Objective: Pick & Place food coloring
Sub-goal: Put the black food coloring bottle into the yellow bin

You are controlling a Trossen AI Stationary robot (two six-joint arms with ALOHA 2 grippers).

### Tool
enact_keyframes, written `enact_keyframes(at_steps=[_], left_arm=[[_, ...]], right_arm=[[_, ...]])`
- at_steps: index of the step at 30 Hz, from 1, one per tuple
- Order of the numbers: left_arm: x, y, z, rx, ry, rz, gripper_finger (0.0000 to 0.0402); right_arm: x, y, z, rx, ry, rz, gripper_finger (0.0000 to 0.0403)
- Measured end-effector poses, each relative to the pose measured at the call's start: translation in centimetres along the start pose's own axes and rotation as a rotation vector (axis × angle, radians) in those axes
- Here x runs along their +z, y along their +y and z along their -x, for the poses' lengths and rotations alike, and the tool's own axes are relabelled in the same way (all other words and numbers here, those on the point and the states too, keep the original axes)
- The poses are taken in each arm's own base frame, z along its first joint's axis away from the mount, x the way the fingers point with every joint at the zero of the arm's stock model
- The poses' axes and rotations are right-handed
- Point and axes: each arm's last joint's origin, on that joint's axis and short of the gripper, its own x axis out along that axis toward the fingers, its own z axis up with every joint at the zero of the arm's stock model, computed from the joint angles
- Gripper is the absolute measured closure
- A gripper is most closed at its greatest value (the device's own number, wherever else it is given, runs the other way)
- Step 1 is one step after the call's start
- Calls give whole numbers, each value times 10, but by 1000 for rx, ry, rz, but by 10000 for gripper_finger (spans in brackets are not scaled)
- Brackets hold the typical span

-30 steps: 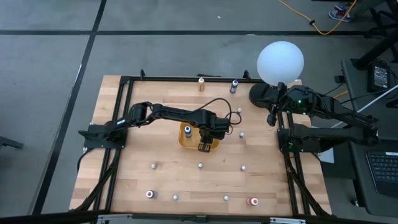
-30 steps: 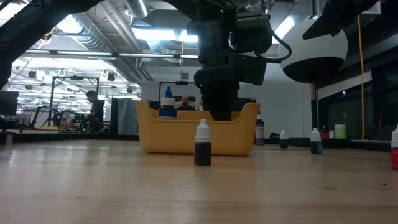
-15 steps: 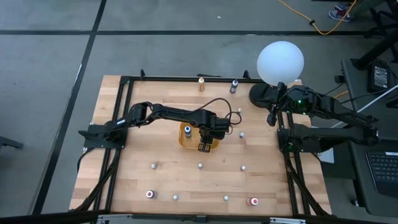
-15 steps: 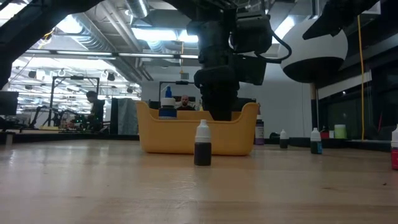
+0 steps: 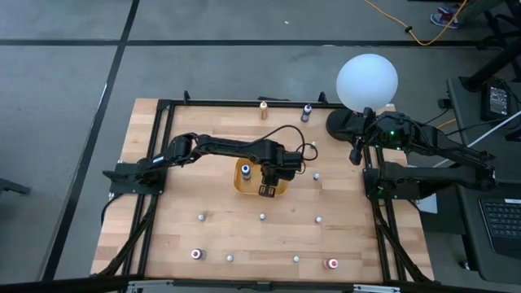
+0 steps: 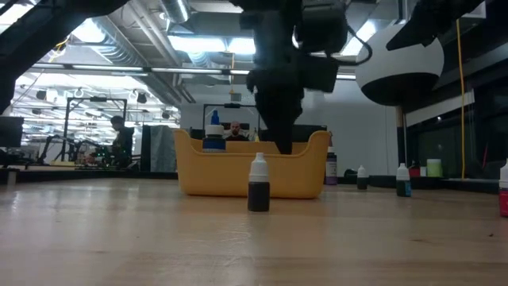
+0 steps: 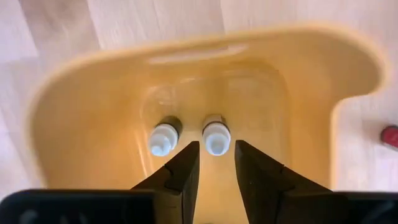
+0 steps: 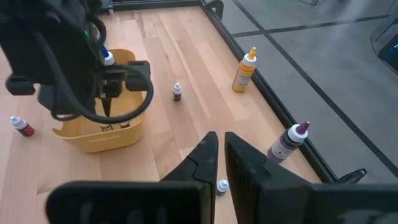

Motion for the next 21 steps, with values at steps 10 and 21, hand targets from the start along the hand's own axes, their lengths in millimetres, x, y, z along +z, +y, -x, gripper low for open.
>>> enact_keyframes(at_steps=[10, 21], left_arm=[[7, 2, 75, 49, -28, -34, 308], [-37, -7, 172, 105, -180, 59, 311]], right_arm=[[0, 0, 0, 0, 0, 2, 369], [-1, 0, 0, 0, 6, 5, 369]])
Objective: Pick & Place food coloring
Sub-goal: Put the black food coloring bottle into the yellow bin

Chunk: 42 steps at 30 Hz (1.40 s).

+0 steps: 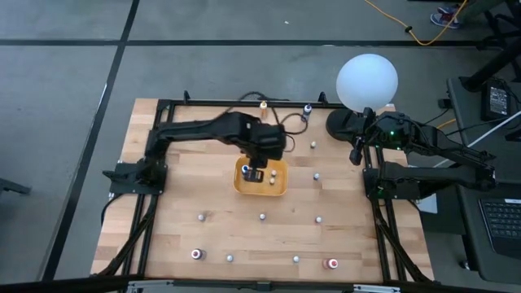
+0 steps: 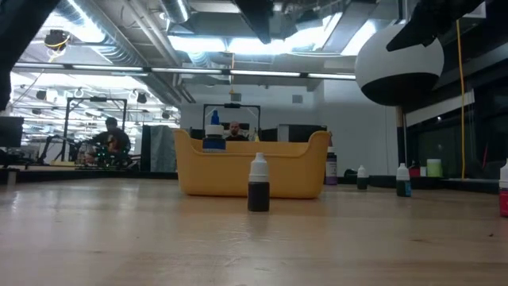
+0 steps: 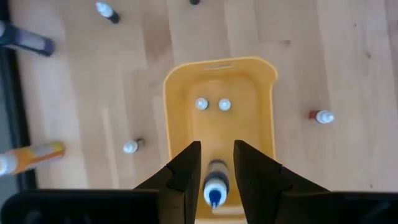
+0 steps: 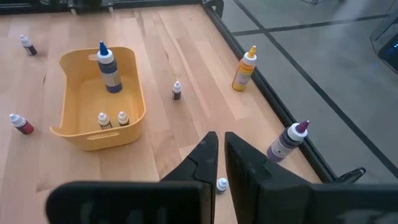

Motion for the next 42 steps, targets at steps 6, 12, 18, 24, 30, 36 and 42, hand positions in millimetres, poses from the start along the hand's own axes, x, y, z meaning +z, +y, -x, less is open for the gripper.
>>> enact_keyframes(at_steps=[6, 12, 18, 24, 30, 36, 42], left_arm=[[-24, -15, 30, -12, -3, -33, 311], [-69, -30, 52, -26, 5, 38, 313], [-125, -61, 66, -68, -23, 133, 313], [-160, -94, 73, -109, -24, 219, 313], [-175, -121, 72, -128, 1, 202, 313], [-193, -148, 52, -132, 74, 168, 313], [-210, -171, 14, -128, 62, 129, 308]], right_arm=[[0, 0, 0, 0, 4, 0, 369], [-2, 0, 0, 1, 20, -2, 369], [-4, 0, 0, 2, 40, 0, 369], [-4, 0, 0, 2, 39, -5, 369], [-4, 0, 0, 3, 39, -1, 369], [-4, 0, 0, 2, 39, -3, 369], [-4, 0, 0, 3, 38, -4, 369]])
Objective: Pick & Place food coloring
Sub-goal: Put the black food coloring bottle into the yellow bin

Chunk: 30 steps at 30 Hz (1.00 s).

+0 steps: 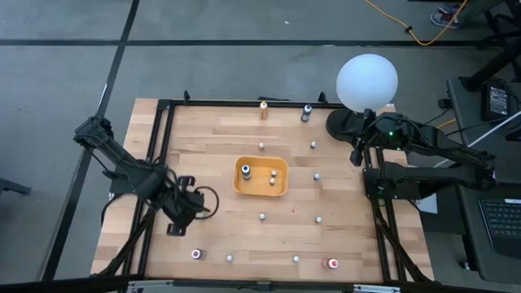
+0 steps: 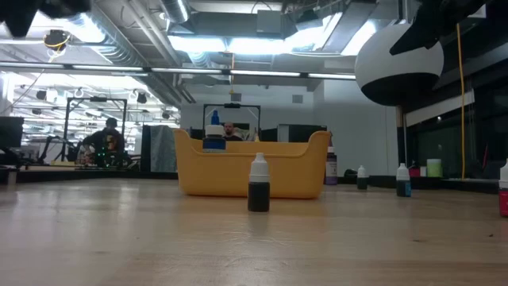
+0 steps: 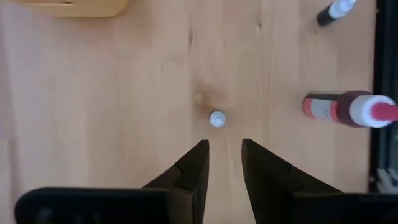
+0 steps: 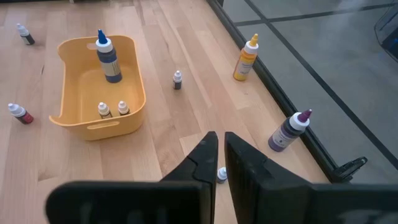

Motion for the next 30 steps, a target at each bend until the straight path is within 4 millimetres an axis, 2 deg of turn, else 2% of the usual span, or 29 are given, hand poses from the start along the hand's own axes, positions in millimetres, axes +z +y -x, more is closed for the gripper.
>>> enact_keyframes(at_steps=[5, 10, 17, 30], left_arm=[[-11, 0, -36, -14, -11, 26, 278], [-22, 8, -60, 8, 22, 60, 239], [-31, 11, -79, -20, 7, 72, 204], [-28, 4, -108, -16, 22, 0, 203]], right_arm=[[0, 0, 0, 0, 0, 0, 369], [0, 0, 0, 0, 0, 0, 369], [0, 0, 0, 0, 0, 0, 369], [0, 0, 0, 0, 0, 0, 369]])
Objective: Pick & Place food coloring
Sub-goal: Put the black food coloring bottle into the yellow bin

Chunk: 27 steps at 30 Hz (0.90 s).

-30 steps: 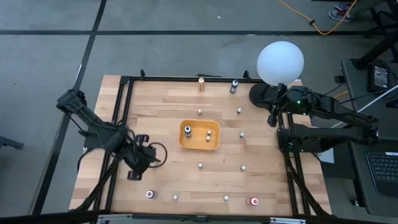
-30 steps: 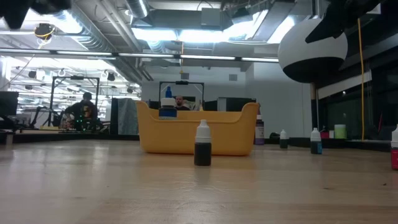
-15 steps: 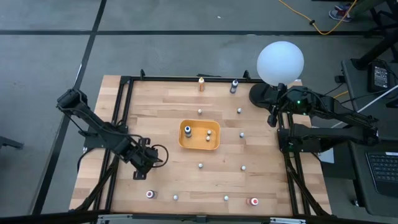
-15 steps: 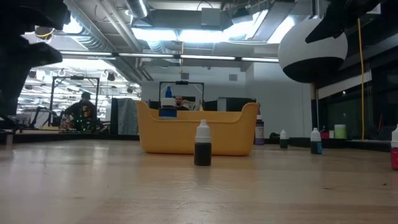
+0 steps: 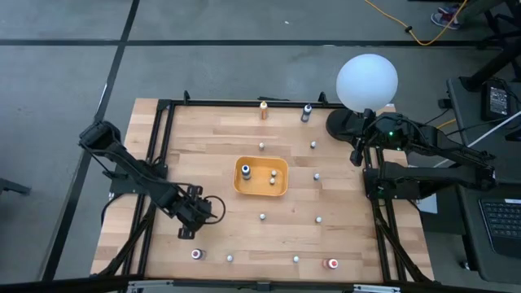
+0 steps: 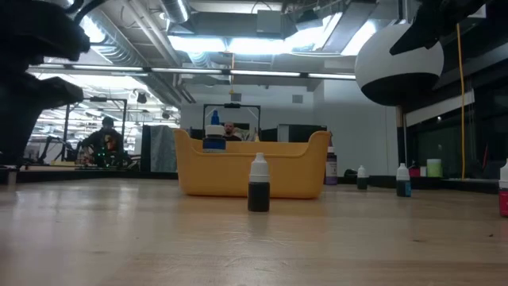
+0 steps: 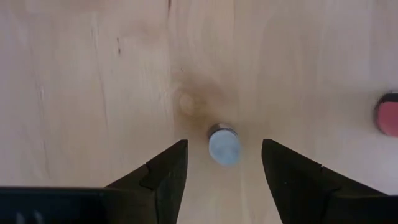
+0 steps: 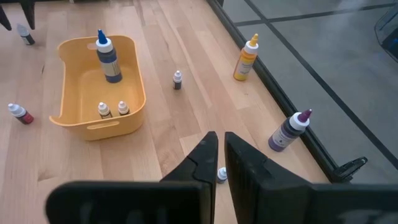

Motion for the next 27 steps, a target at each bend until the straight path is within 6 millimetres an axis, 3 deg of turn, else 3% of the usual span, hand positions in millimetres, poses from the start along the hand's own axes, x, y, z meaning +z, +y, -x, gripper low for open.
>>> enact_keyframes(at_steps=[8, 27], left_arm=[[0, 0, -3, 18, 5, 3, 215], [3, -4, -3, -47, -4, -8, 334]], right_arm=[[0, 0, 0, 0, 0, 0, 369], [0, 0, 0, 0, 1, 0, 369]])
